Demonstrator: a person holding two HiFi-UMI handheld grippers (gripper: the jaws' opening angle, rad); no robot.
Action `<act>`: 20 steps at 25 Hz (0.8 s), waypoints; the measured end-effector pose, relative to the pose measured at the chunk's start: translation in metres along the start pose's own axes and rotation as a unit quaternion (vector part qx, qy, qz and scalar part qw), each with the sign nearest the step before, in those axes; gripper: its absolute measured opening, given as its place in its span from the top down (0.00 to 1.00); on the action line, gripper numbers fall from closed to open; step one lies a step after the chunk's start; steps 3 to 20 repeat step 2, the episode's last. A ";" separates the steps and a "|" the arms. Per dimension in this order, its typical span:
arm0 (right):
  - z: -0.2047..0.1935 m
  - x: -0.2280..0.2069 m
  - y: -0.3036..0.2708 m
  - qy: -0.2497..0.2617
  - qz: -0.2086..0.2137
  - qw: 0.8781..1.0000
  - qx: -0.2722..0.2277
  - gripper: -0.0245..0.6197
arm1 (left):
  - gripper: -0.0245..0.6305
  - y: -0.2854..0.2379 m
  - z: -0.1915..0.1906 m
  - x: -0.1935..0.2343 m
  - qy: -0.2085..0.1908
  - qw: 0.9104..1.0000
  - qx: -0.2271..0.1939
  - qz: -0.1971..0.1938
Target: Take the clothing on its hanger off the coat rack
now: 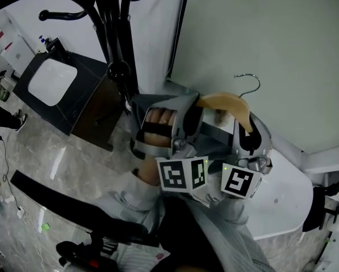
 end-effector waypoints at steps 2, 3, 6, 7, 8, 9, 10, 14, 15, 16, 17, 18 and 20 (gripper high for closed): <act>0.001 -0.001 0.002 0.002 -0.003 1.000 0.002 0.83 | 0.79 0.001 0.002 0.000 -0.001 1.000 -0.002 -0.001; 0.001 -0.001 0.002 0.002 -0.003 1.000 0.002 0.83 | 0.79 0.001 0.002 0.000 -0.001 1.000 -0.002 -0.001; 0.001 -0.001 0.002 0.002 -0.003 1.000 0.002 0.83 | 0.79 0.001 0.002 0.000 -0.001 1.000 -0.002 -0.001; 0.001 -0.001 0.002 0.002 -0.003 1.000 0.002 0.83 | 0.79 0.001 0.002 0.000 -0.001 1.000 -0.002 -0.001; 0.001 -0.001 0.002 0.002 -0.003 1.000 0.002 0.83 | 0.79 0.001 0.002 0.000 -0.001 1.000 -0.002 -0.001; 0.001 -0.001 0.002 0.002 -0.003 1.000 0.002 0.83 | 0.79 0.001 0.002 0.000 -0.001 1.000 -0.002 -0.001; 0.001 -0.001 0.002 0.002 -0.003 1.000 0.002 0.83 | 0.79 0.001 0.002 0.000 -0.001 1.000 -0.002 -0.001; 0.001 -0.001 0.002 0.002 -0.003 1.000 0.002 0.83 | 0.79 0.001 0.002 0.000 -0.001 1.000 -0.002 -0.001; 0.001 -0.001 0.002 0.002 -0.003 1.000 0.002 0.83 | 0.79 0.001 0.002 0.000 -0.001 1.000 -0.002 -0.001; 0.001 -0.001 0.002 0.002 -0.003 1.000 0.002 0.83 | 0.79 0.001 0.002 0.000 -0.001 1.000 -0.002 -0.001; 0.001 -0.001 0.002 0.002 -0.003 1.000 0.002 0.83 | 0.79 0.001 0.002 0.000 -0.001 1.000 -0.002 -0.001; 0.001 -0.001 0.002 0.002 -0.003 1.000 0.002 0.83 | 0.79 0.001 0.002 0.000 -0.001 1.000 -0.002 -0.001; 0.001 -0.001 0.002 0.002 -0.003 1.000 0.002 0.83 | 0.79 0.001 0.002 0.000 -0.001 1.000 -0.002 -0.001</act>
Point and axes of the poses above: the fingertips, and each gripper's own axes: y backward along the fingers, x to its left, z out of its top, the point moved 1 cm from there along y, backward along the fingers, and after that the axes turned 6 degrees about y, right-handed, at the moved point
